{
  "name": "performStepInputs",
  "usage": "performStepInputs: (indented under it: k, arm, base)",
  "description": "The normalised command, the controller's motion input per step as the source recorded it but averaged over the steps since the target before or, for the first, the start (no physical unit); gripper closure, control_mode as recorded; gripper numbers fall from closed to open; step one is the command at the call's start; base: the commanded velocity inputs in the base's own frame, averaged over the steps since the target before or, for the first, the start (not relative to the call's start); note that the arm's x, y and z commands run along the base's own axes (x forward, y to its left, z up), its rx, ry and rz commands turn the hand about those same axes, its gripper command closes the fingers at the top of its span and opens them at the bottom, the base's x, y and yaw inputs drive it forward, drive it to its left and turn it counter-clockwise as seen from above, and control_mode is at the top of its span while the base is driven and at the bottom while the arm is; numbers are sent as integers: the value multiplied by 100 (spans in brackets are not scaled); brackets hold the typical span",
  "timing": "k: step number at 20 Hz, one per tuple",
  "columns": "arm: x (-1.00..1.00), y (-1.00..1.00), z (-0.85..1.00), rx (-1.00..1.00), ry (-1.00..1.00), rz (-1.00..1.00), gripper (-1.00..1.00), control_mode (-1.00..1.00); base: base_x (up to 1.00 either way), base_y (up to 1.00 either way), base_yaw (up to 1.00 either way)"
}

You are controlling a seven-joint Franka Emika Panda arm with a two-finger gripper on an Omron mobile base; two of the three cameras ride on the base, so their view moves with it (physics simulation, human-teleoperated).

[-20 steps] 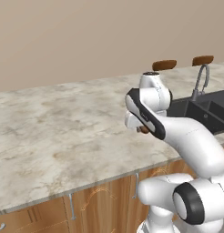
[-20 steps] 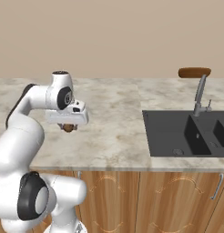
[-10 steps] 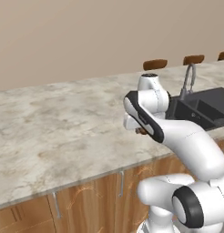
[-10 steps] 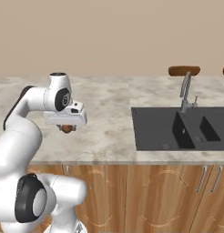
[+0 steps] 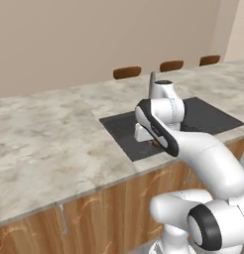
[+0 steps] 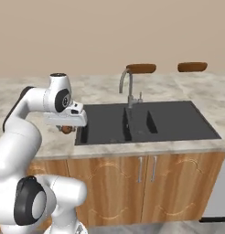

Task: Gather the eggs and milk located in the vicinity of the sink area and place them right next to the bowl.

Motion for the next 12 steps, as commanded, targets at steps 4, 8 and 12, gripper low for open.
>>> performStepInputs:
  k: [4,8,12]
  arm:
    - [0,0,0,0,0,0,100,100]
    - [0,0,0,0,0,0,100,100]
    - [0,0,0,0,0,0,100,100]
  base:
    - [14,-100,-14]
    - [5,-100,-9]
    - [0,-100,0]
